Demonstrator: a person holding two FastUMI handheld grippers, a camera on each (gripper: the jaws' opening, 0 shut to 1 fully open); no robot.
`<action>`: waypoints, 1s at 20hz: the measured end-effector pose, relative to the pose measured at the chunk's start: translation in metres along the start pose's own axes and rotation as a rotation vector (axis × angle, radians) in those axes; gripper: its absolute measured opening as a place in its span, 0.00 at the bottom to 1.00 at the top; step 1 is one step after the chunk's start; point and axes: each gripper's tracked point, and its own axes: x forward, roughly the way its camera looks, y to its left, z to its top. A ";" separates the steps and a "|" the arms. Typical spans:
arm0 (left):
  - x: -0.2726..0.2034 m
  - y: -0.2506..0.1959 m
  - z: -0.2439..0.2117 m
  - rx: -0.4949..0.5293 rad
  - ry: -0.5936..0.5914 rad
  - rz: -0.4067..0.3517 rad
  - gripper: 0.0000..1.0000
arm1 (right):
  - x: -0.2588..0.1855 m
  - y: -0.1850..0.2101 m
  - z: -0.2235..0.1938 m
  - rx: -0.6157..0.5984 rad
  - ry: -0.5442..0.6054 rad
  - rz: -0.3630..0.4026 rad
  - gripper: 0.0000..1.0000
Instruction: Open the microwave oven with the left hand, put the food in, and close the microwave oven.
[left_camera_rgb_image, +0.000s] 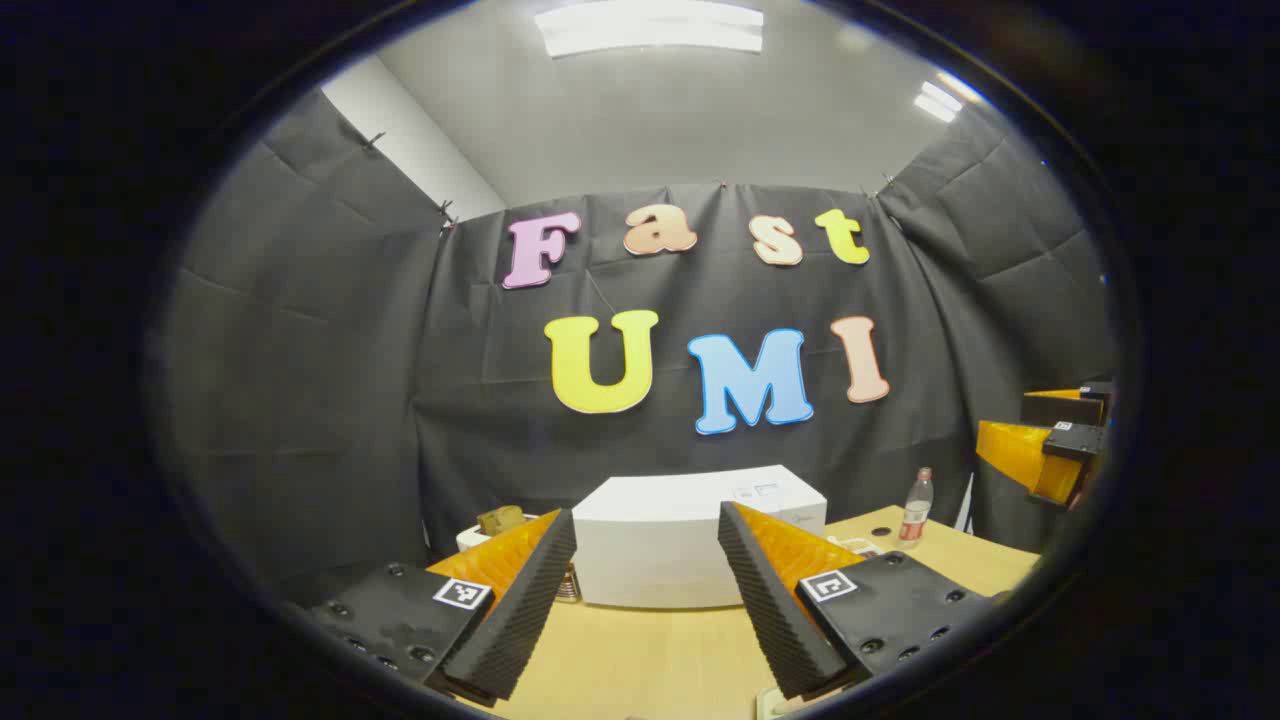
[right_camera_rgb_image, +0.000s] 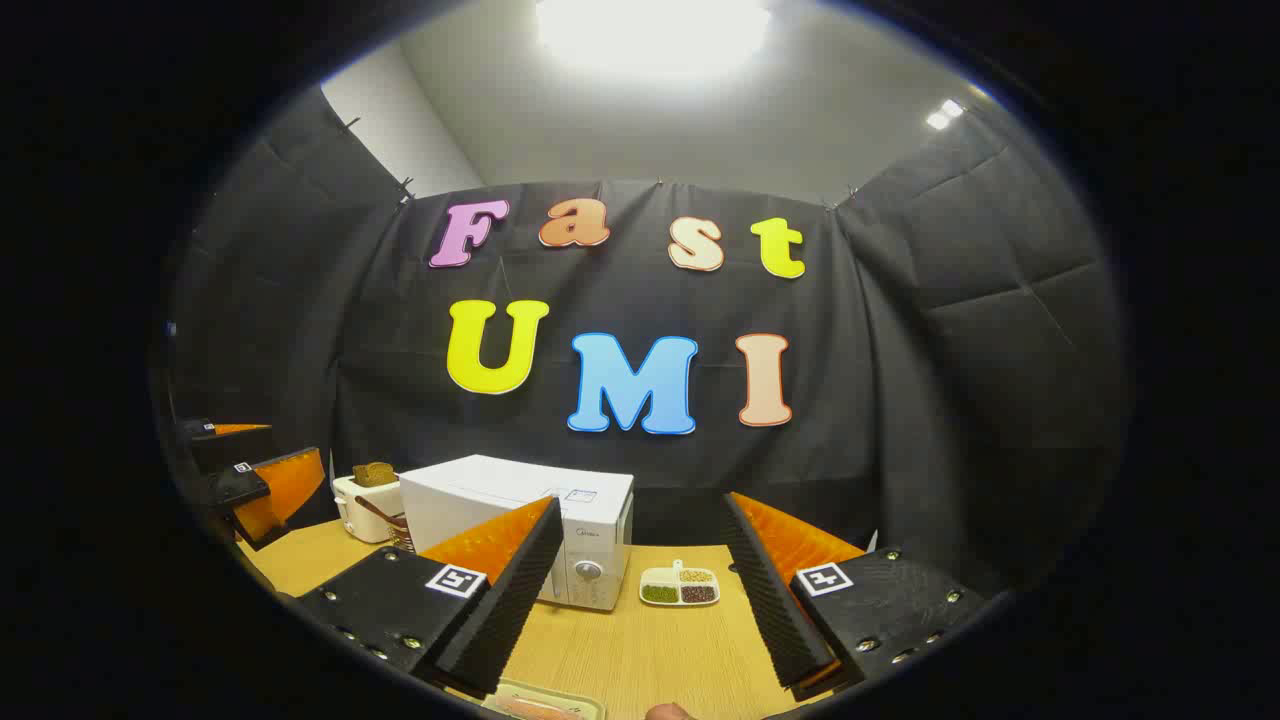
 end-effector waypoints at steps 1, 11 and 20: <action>-0.001 -0.001 0.000 -0.002 -0.001 -0.001 0.99 | 0.000 -0.001 0.000 -0.003 -0.003 0.000 0.97; -0.003 -0.019 0.007 0.000 -0.015 -0.031 1.00 | -0.008 -0.018 -0.004 0.001 0.007 -0.019 0.97; -0.002 -0.042 0.013 0.000 -0.024 -0.042 0.99 | -0.008 -0.029 -0.003 -0.004 -0.007 0.013 0.97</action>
